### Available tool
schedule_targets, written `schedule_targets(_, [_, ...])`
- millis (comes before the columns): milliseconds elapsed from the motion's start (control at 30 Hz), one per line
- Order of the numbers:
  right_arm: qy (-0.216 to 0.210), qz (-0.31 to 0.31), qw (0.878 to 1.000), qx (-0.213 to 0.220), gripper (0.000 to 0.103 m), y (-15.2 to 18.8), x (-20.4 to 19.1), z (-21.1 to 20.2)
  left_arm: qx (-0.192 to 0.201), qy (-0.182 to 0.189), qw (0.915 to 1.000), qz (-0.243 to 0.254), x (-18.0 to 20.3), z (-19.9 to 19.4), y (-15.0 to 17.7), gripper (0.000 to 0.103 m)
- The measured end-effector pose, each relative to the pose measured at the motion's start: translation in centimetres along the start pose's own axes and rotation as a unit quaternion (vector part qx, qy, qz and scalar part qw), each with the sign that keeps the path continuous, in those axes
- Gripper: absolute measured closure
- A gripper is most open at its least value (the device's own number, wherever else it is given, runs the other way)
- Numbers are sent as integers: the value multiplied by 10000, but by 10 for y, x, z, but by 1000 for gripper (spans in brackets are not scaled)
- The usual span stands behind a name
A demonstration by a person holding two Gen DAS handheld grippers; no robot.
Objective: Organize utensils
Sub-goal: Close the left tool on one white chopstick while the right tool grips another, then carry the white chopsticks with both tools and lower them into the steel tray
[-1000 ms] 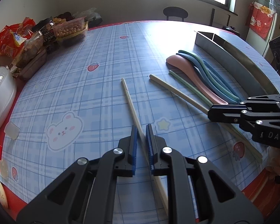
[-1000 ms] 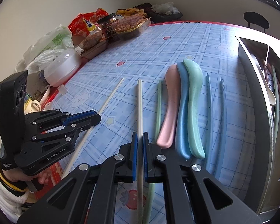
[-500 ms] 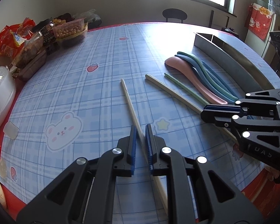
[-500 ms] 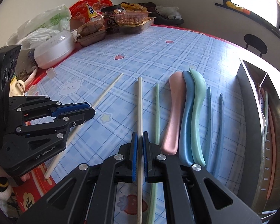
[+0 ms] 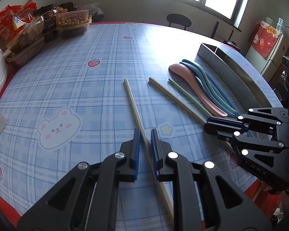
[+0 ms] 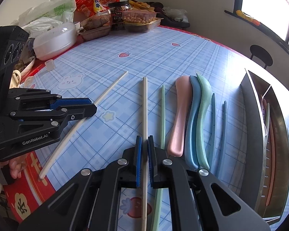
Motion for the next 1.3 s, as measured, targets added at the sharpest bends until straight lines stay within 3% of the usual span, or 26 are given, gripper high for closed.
schedule_targets(167, [66, -133, 9999, -1, 95, -4, -3, 4, -3, 4, 9998, 214, 8, 0, 1, 77])
schedule_targets(333, [173, -235, 9996, 33, 95, -4, -7, 5, 2, -106, 9995, 308, 12, 0, 1, 77])
schedule_targets(467, [145, -201, 9997, 80, 96, -3, -6, 5, 27, -323, 9991, 271, 10, 0, 1, 89])
schedule_targets(667, [-248, 237, 9991, 233, 97, 0, 7, -3, 258, -115, 9996, -66, -1, -11, 2, 93])
schedule_targets(967, [-394, 586, 9946, 767, 97, 0, 18, -25, 665, 257, 9952, -674, -22, -27, 1, 93])
schedule_targets(1300, [-754, 1110, 9848, 1106, 97, 4, 40, -40, 777, 529, 9931, -696, -18, -47, -8, 93])
Point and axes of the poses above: each gripper's, at about its wrist camera, not at the fingertips, and z roughly the way its jaws point, x to its right, y to its underside, the point moved 3 cm from there along z, roughly the way its jaws point, and after that the axes turned 6 degrees about x, right-handed, at the moved point
